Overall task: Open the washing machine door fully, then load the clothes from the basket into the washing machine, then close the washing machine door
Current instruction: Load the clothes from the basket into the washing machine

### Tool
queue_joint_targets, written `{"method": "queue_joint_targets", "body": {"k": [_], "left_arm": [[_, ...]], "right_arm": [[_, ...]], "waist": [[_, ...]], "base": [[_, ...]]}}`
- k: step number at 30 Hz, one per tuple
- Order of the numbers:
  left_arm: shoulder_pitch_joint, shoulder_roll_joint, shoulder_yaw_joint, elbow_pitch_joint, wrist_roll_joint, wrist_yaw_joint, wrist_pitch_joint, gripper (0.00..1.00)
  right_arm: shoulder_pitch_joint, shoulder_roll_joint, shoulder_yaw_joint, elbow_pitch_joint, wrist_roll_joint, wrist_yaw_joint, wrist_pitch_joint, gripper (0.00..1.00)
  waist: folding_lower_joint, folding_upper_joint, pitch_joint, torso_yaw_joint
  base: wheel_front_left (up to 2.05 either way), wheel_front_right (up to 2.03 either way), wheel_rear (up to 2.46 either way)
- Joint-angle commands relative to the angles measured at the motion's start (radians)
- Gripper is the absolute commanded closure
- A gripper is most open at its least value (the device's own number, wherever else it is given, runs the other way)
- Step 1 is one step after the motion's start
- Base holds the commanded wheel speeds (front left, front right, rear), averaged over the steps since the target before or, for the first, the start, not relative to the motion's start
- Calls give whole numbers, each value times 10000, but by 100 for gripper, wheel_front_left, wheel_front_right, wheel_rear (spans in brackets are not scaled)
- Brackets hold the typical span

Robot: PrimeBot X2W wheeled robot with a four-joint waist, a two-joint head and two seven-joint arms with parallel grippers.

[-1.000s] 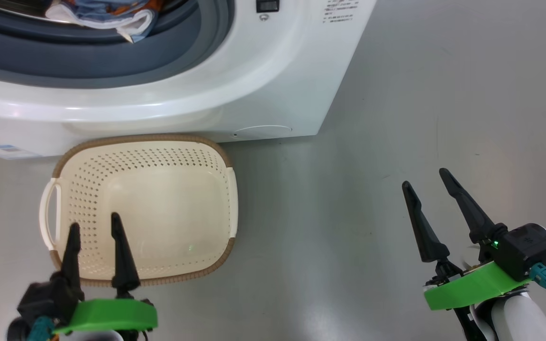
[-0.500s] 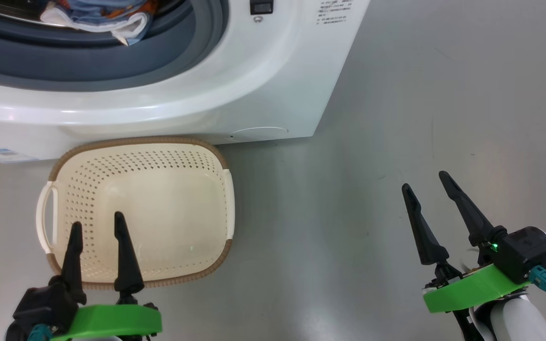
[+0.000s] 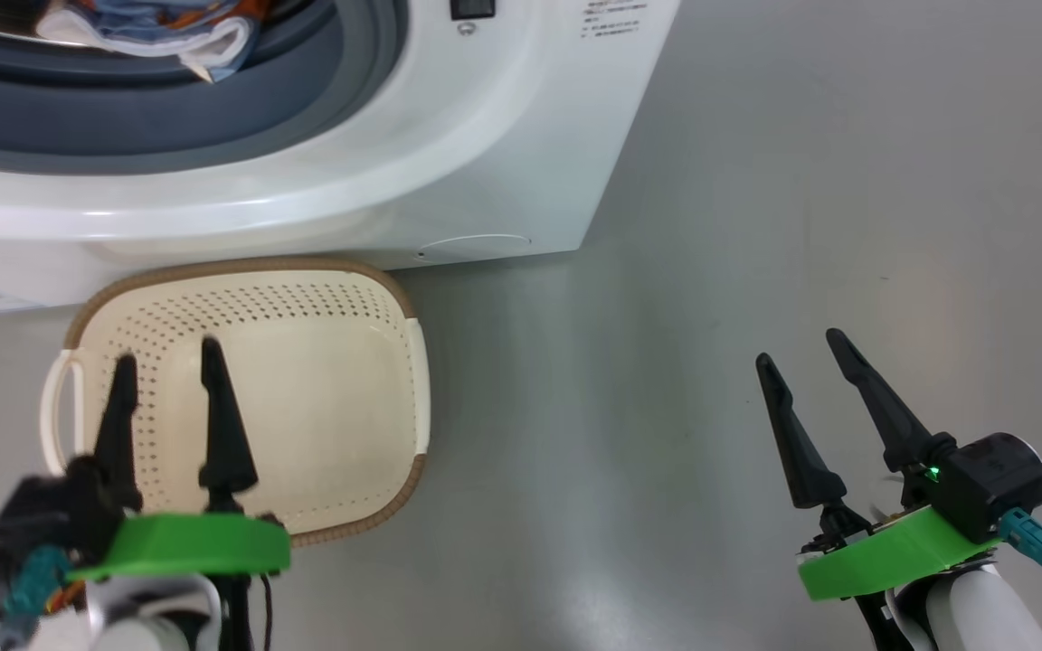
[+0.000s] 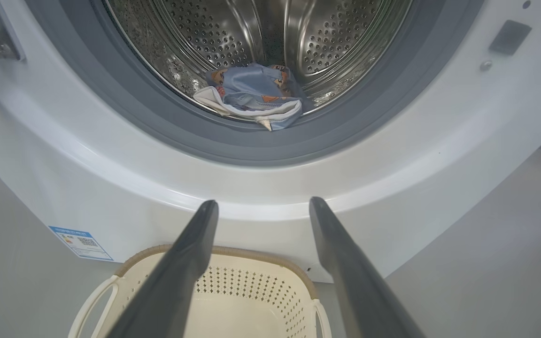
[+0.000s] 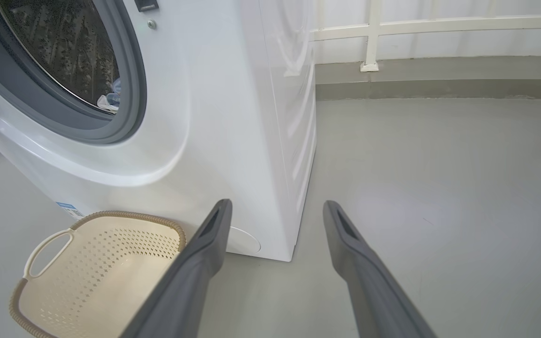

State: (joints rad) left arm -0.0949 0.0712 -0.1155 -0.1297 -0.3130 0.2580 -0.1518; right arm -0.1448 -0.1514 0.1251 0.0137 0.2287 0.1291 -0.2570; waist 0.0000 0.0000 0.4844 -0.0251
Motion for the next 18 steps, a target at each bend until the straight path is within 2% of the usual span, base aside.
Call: {"method": "queue_joint_targets", "body": {"k": [1, 11, 18], "left_arm": [[-490, 264, 326, -152, 12, -43, 141, 0], [-3366, 761, 484, 1587, -439, -434, 1361, 0], [-5724, 1290, 546, 4343, -507, -682, 2082, 0]], "right_arm": [[18, 24, 299, -186, -70, 16, -48, 0], [6, 88, 466, -30, 21, 16, -48, 0], [151, 40, 678, 136, 94, 16, -48, 0]], "waist": [[0, 0, 60, -107], [0, 0, 119, -549], [0, 0, -99, -787]], "base": [[0, 0, 0], [0, 0, 0], [0, 0, 0]]}}
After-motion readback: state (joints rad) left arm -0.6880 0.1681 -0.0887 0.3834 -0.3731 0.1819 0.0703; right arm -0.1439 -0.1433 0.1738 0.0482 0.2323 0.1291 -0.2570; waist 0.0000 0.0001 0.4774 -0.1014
